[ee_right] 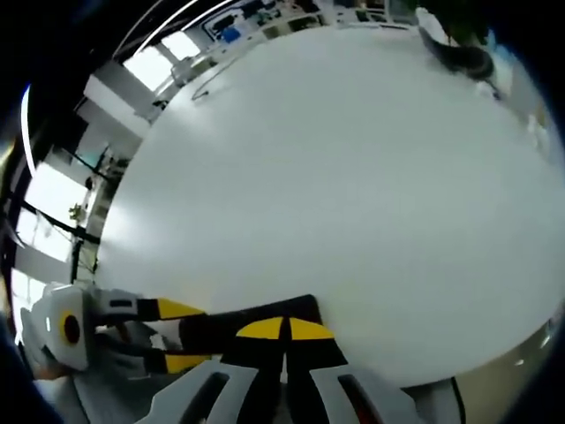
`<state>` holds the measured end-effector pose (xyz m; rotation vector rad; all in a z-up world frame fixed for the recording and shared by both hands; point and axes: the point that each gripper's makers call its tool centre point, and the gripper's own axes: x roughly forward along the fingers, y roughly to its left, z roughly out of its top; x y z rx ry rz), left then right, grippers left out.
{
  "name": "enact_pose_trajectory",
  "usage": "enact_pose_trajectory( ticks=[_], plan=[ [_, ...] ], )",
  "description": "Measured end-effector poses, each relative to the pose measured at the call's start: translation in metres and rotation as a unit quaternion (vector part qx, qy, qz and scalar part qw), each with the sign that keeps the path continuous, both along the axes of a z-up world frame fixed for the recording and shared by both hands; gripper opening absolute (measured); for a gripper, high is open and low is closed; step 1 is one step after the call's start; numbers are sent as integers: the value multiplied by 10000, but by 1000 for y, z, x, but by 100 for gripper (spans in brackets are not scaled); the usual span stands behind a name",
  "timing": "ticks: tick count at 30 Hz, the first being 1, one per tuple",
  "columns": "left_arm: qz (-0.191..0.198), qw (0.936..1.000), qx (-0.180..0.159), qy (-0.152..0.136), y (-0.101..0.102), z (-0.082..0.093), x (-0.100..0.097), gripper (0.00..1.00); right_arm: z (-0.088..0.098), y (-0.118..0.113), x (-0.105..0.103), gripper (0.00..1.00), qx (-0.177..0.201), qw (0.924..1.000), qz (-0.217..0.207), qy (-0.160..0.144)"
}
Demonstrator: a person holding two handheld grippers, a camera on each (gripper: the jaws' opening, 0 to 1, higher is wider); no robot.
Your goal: Press the specified remote control buttons in sequence, fully releasing each button before pressing the next.
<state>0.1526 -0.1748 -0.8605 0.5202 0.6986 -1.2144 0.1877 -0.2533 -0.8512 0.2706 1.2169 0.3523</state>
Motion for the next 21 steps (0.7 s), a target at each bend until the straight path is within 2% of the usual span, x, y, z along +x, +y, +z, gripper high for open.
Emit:
enact_pose_trajectory(
  ticks=[7,12,21],
  plan=[
    [-1,10000,-2,-3,0,0,0,25,-1,3,-4,0,28,9999,94,103],
    [-2,10000,-8,-5,0,0,0,25,4,9,-2,0,241,9996,113,1],
    [-6,10000,-16,-10,-1,0,0,25,2,12,-4,0,253,9995,204,35]
  ],
)
